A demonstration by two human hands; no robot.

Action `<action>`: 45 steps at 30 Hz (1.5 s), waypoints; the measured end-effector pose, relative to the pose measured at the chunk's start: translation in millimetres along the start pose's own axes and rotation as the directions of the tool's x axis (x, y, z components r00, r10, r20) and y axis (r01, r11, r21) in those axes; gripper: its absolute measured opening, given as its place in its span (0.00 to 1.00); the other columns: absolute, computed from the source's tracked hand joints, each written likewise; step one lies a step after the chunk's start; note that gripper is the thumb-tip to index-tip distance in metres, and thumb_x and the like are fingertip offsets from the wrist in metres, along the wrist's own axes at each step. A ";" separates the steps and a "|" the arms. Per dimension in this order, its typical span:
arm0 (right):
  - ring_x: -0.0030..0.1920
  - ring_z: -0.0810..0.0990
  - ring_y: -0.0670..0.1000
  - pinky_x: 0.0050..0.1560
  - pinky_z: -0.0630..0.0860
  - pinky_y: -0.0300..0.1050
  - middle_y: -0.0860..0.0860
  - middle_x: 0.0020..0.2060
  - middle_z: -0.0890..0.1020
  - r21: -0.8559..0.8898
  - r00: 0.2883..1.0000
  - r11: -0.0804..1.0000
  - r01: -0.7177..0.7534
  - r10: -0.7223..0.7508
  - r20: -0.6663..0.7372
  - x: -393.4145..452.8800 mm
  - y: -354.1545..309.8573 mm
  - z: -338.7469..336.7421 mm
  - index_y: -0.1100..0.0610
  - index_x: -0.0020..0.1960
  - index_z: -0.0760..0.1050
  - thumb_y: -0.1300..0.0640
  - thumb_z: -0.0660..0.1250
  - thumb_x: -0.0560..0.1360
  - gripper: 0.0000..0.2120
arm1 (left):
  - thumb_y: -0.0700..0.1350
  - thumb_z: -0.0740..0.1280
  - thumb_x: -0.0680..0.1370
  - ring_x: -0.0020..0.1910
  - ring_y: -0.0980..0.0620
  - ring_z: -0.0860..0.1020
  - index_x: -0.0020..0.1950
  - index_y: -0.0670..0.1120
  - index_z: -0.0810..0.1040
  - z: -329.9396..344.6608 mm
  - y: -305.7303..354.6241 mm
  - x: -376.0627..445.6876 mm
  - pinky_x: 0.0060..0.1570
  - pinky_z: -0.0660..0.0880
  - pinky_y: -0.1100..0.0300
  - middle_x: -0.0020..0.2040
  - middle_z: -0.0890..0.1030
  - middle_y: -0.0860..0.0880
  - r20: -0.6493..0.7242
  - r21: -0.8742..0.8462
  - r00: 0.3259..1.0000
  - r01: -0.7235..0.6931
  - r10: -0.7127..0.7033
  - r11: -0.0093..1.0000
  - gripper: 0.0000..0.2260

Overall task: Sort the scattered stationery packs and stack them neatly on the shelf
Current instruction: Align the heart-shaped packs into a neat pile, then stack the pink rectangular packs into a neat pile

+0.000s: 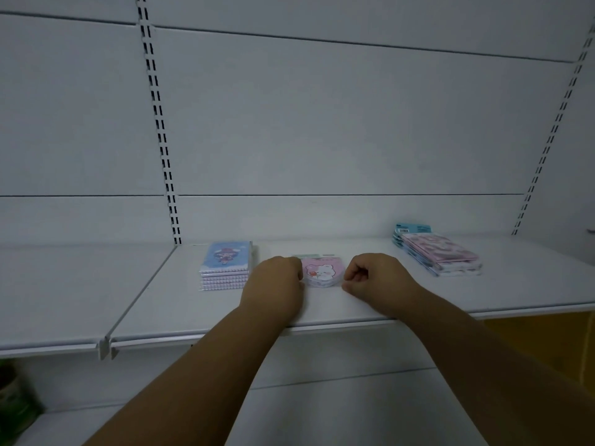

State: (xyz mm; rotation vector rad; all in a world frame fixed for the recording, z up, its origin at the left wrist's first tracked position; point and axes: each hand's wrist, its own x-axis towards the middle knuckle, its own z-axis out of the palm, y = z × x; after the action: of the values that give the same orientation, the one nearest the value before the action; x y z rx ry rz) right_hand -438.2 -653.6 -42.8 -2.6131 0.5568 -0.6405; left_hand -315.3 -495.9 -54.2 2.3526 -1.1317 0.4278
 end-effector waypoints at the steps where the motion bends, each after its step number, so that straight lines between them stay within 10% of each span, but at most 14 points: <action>1: 0.39 0.78 0.46 0.45 0.77 0.42 0.47 0.37 0.81 0.005 1.000 1.000 0.001 -0.001 0.005 0.3 0.6 0.1 0.53 0.43 0.81 0.55 0.72 0.69 0.03 | 0.43 0.64 0.76 0.37 0.52 0.72 0.46 0.48 0.77 0.5 -0.3 0.4 0.39 0.70 0.60 0.42 0.80 0.48 0.003 0.001 1.000 0.002 -0.002 1.000 0.03; 17: 0.37 0.73 0.40 0.37 0.65 0.31 0.44 0.37 0.77 -0.043 0.957 0.998 0.039 -0.050 -0.286 6.2 86.9 -99.5 0.50 0.41 0.77 0.54 0.70 0.72 0.02 | 0.51 0.63 0.75 0.43 0.51 0.74 0.50 0.49 0.77 15.9 110.4 30.0 0.41 0.69 0.59 0.44 0.76 0.51 -0.080 -0.047 0.977 -0.203 0.199 0.978 0.09; 26: 0.46 0.76 0.52 0.43 0.67 0.41 0.51 0.44 0.78 -0.119 0.965 0.959 -0.257 0.248 -0.087 45.0 203.5 -142.8 0.56 0.51 0.78 0.45 0.67 0.74 0.15 | 0.55 0.59 0.79 0.55 0.46 0.77 0.61 0.44 0.75 94.7 212.5 94.9 0.47 0.68 0.60 0.60 0.79 0.44 0.198 -0.140 0.974 0.138 -0.109 0.981 0.18; 31: 0.34 0.76 0.51 0.25 0.65 0.38 0.57 0.40 0.81 0.003 0.952 0.955 -0.296 0.295 0.086 51.7 217.1 -121.6 0.63 0.52 0.80 0.50 0.66 0.74 0.16 | 0.51 0.60 0.78 0.50 0.45 0.80 0.58 0.42 0.78 117.3 243.4 108.4 0.48 0.75 0.56 0.53 0.82 0.43 0.274 -0.160 0.934 0.279 -0.230 0.947 0.17; 34: 0.28 0.77 0.48 0.18 0.68 0.33 0.54 0.34 0.80 0.286 0.952 0.909 -0.304 0.298 0.066 50.5 216.2 -115.4 0.64 0.54 0.79 0.60 0.68 0.71 0.13 | 0.45 0.67 0.74 0.49 0.45 0.80 0.61 0.42 0.74 118.7 245.8 108.0 0.47 0.78 0.56 0.56 0.80 0.44 0.236 -0.335 0.901 0.426 -0.363 0.840 0.16; 38: 0.43 0.84 0.57 0.41 0.83 0.49 0.59 0.47 0.83 0.686 0.939 0.652 -0.322 0.313 0.143 43.5 209.6 -112.7 0.66 0.62 0.73 0.66 0.72 0.68 0.23 | 0.35 0.71 0.69 0.46 0.47 0.80 0.66 0.42 0.71 108.6 233.7 98.9 0.37 0.81 0.56 0.54 0.80 0.45 0.243 -0.656 0.867 0.477 -0.435 0.584 0.26; 45: 0.45 0.85 0.51 0.40 0.84 0.51 0.50 0.49 0.83 0.854 0.971 0.477 -0.206 0.210 0.117 37.5 177.4 -99.3 0.50 0.58 0.72 0.56 0.71 0.71 0.17 | 0.35 0.70 0.72 0.42 0.52 0.84 0.54 0.52 0.75 93.1 220.5 77.3 0.36 0.82 0.59 0.45 0.85 0.53 0.237 -0.867 0.928 0.335 -0.286 0.369 0.16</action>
State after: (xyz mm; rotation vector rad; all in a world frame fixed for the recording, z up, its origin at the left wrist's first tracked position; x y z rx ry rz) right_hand -507.5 -847.8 -29.4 -1.5385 0.3862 -0.6188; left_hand -436.8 -714.8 -30.2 1.4928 -0.6057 -0.3501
